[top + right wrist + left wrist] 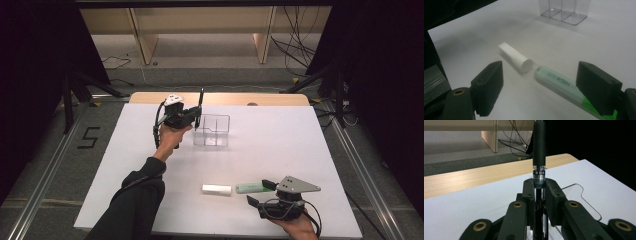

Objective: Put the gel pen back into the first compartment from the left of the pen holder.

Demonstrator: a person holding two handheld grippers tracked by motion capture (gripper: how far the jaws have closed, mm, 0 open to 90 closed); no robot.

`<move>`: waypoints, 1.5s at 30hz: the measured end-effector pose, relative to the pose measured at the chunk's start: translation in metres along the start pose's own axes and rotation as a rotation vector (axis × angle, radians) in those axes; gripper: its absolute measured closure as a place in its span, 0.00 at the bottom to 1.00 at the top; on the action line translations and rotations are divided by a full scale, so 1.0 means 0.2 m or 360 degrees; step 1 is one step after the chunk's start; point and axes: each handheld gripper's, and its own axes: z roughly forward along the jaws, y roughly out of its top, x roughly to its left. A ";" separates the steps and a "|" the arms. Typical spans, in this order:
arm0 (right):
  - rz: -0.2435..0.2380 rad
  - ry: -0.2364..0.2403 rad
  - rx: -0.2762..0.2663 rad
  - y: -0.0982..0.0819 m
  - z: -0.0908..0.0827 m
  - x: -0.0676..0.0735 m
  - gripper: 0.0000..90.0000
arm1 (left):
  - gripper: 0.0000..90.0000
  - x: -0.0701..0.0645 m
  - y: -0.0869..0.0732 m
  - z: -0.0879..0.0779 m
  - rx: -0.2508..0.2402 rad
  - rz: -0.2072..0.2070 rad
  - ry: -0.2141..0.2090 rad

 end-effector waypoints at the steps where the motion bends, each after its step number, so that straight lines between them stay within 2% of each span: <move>1: 0.0000 0.0000 0.0000 0.00 0.00 0.00 0.25 | 0.87 0.00 0.00 0.00 0.0000 0.0000 0.0000; 13: 0.0004 -0.0002 -0.0001 0.00 0.00 0.00 0.25 | 0.87 0.01 -0.02 0.00 0.0039 0.0003 0.0007; 20: 0.0005 -0.0001 -0.0001 0.00 0.00 0.00 0.25 | 0.85 0.00 -0.02 -0.01 0.0066 0.0014 -0.0016; 23: 0.0005 -0.0001 -0.0002 0.00 0.00 0.00 0.25 | 0.74 0.00 -0.02 -0.02 0.0080 0.0017 -0.0008; 26: 0.0004 -0.0001 -0.0001 0.00 0.00 0.00 0.25 | 0.57 -0.02 0.01 -0.04 0.0154 -0.0011 0.0023; 32: 0.0003 -0.0010 -0.0013 0.00 0.00 0.00 0.25 | 0.39 -0.04 0.02 -0.09 0.0180 -0.0035 0.0007; 36: 0.0011 -0.0028 -0.0024 0.00 -0.02 -0.02 0.25 | 0.33 -0.06 0.02 -0.14 0.0196 -0.0028 -0.0025; 38: 0.0021 -0.0037 -0.0027 0.00 -0.02 -0.02 0.25 | 0.31 -0.08 0.00 -0.18 0.0226 -0.0018 -0.0069; 41: 0.0021 -0.0042 -0.0032 0.00 -0.03 -0.02 0.25 | 0.29 -0.09 -0.02 -0.21 0.0243 -0.0016 -0.0091; 42: 0.0024 -0.0047 -0.0035 0.00 -0.03 -0.03 0.25 | 0.28 -0.11 -0.03 -0.23 0.0260 -0.0006 -0.0117; 45: 0.0023 -0.0058 -0.0039 0.00 -0.04 -0.03 0.25 | 0.27 -0.13 -0.05 -0.25 0.0268 0.0020 -0.0126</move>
